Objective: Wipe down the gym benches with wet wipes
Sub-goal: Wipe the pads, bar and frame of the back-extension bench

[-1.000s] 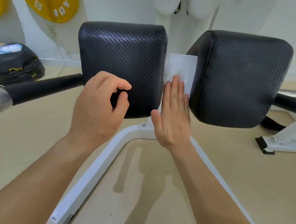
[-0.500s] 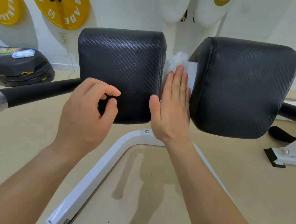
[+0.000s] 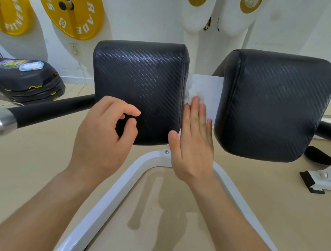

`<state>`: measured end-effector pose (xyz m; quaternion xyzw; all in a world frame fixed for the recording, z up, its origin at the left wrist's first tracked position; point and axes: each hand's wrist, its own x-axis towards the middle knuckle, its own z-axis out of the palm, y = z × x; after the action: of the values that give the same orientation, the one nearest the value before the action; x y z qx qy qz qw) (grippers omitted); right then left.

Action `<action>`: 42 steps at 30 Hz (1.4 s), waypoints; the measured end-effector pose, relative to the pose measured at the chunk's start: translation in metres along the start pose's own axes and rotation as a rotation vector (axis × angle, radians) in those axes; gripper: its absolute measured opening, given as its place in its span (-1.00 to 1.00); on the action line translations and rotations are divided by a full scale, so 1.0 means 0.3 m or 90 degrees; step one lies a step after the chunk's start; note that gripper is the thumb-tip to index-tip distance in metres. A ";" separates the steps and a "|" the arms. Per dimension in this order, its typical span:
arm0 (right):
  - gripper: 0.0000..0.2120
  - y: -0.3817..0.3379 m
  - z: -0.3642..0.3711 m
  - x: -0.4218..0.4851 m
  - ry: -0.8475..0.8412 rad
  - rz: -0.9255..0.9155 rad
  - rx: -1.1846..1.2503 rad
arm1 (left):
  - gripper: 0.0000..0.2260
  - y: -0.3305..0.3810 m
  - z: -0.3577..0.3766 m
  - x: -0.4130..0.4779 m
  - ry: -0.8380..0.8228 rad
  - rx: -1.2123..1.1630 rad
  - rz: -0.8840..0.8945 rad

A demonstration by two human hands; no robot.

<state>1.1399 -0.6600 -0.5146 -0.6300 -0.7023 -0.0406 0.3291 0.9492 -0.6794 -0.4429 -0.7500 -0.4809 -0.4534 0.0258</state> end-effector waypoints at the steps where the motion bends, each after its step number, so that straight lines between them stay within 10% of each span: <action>1: -0.34 -0.003 0.001 0.002 0.004 0.008 0.003 | -0.85 -0.002 -0.001 -0.002 -0.005 0.004 0.007; 16: -0.28 -0.081 -0.026 0.084 0.107 0.175 0.236 | -0.85 -0.015 -0.015 0.017 -0.002 -0.006 0.020; 30: -0.29 -0.013 -0.012 -0.030 -0.013 0.004 0.052 | -0.85 -0.012 0.028 0.014 -0.017 -0.025 0.027; 42: -0.29 -0.041 -0.030 0.020 0.008 0.087 0.080 | -0.85 0.002 0.033 0.023 -0.018 -0.037 0.021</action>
<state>1.1324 -0.6615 -0.5001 -0.6543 -0.6566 0.0219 0.3746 0.9571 -0.6704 -0.4436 -0.7645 -0.4556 -0.4560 0.0049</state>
